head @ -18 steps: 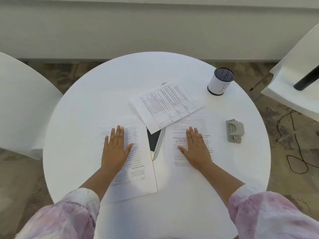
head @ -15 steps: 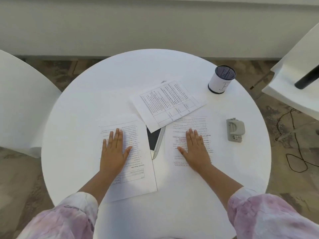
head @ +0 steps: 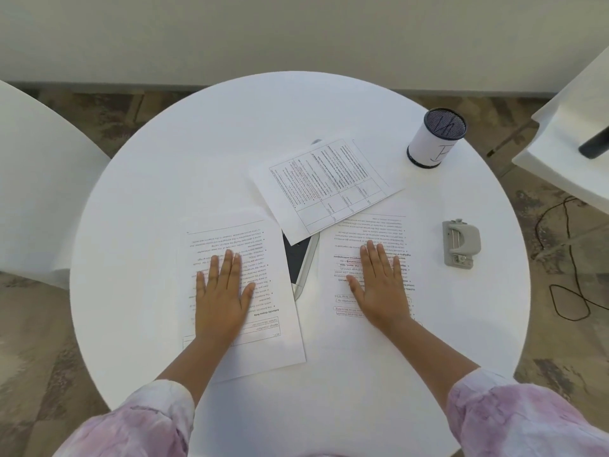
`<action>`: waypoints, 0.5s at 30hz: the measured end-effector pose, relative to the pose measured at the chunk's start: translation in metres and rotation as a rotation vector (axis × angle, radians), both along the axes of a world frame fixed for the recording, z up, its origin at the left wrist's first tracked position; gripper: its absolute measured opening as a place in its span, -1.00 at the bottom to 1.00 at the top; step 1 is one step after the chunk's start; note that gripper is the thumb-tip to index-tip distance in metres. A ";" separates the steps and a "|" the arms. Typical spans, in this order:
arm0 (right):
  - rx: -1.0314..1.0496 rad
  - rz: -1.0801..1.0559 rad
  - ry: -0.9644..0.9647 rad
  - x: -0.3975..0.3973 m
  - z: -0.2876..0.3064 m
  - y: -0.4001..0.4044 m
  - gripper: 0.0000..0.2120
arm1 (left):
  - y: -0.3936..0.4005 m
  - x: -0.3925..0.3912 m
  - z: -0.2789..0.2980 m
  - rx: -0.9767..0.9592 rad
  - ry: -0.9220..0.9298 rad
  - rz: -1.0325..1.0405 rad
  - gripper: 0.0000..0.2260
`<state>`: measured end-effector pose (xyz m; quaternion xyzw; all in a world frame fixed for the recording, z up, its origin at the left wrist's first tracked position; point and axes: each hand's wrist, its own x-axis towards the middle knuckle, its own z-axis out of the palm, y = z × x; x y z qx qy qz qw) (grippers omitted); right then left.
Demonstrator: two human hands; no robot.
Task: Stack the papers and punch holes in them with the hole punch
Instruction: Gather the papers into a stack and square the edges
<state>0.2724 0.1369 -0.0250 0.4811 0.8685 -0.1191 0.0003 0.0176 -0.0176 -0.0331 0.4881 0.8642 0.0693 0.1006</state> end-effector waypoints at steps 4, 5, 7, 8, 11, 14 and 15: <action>0.005 -0.006 0.000 -0.001 0.000 -0.001 -0.26 | -0.001 -0.001 0.000 0.017 0.001 -0.005 -0.38; 0.007 -0.007 0.000 0.000 0.000 -0.001 -0.26 | -0.001 -0.002 -0.001 0.024 -0.005 -0.009 -0.38; 0.012 -0.004 -0.005 0.000 0.000 -0.001 -0.27 | -0.001 -0.002 0.000 0.037 -0.021 -0.026 -0.37; 0.013 -0.002 -0.010 0.000 0.000 -0.001 -0.27 | 0.000 -0.002 0.001 0.042 -0.028 -0.037 -0.37; 0.015 0.005 -0.010 0.000 -0.001 0.000 -0.24 | 0.004 -0.004 0.002 0.053 -0.041 -0.059 -0.31; -0.021 0.009 -0.027 -0.001 0.003 0.001 -0.21 | 0.008 -0.007 0.004 0.066 -0.097 -0.050 -0.21; -0.035 0.006 -0.037 -0.002 0.005 0.001 -0.21 | 0.009 -0.008 0.006 0.067 -0.124 -0.043 -0.21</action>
